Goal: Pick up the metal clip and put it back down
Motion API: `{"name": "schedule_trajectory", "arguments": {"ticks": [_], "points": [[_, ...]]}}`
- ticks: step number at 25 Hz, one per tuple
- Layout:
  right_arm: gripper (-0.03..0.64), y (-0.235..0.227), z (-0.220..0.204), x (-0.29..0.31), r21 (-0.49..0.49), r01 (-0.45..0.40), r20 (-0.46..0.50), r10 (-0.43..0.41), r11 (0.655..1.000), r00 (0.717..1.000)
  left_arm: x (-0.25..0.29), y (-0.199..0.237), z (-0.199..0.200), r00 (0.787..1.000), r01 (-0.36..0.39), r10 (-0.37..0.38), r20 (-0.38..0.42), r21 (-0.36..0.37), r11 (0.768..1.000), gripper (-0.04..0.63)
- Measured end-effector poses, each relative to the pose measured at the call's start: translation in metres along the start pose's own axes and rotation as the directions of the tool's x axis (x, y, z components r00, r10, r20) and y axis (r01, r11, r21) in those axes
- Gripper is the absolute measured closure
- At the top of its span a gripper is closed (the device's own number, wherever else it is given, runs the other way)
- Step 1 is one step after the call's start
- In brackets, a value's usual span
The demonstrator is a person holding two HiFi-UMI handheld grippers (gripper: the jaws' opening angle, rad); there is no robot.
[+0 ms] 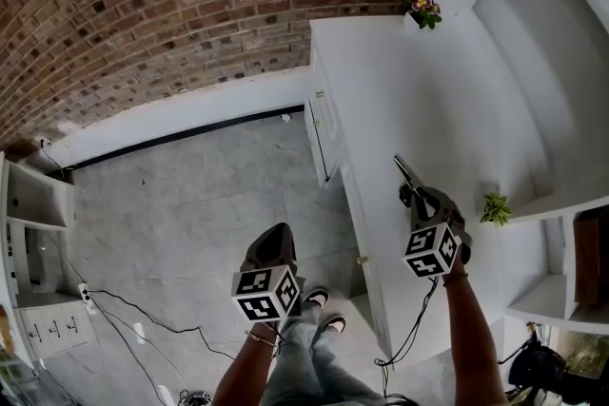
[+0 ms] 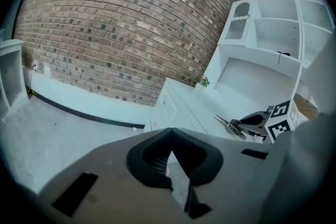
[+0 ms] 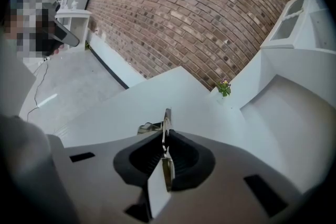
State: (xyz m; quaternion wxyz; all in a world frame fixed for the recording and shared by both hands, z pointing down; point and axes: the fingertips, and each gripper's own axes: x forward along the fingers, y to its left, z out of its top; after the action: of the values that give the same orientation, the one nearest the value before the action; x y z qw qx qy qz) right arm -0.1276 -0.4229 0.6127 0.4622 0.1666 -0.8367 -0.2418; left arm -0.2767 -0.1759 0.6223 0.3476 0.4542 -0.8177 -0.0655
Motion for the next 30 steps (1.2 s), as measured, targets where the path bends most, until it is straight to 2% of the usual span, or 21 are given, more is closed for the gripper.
{"name": "schedule_trajectory", "arguments": {"ticks": [6,18,26,30], "points": [[0.551,0.012,-0.002,0.002,0.047,-0.082,0.013,0.082,0.996,0.997,0.005,-0.003,0.0,1.0,0.015,-0.015,-0.015,0.01,1.0,0.589],[0.545,0.013,-0.003,0.002,0.072,-0.118,0.022,0.117,0.99,0.993,0.005,-0.005,-0.005,0.999,0.021,-0.02,-0.036,0.019,1.0,0.589],[0.512,0.018,-0.007,0.002,0.074,-0.143,0.009,0.142,0.987,0.99,0.0,-0.008,-0.003,0.998,0.027,-0.025,-0.053,0.033,0.999,0.589],[0.496,0.017,-0.009,-0.004,0.113,-0.153,0.018,0.152,0.982,0.988,-0.005,-0.011,0.001,0.998,0.029,-0.025,-0.059,0.054,0.998,0.589]]}}
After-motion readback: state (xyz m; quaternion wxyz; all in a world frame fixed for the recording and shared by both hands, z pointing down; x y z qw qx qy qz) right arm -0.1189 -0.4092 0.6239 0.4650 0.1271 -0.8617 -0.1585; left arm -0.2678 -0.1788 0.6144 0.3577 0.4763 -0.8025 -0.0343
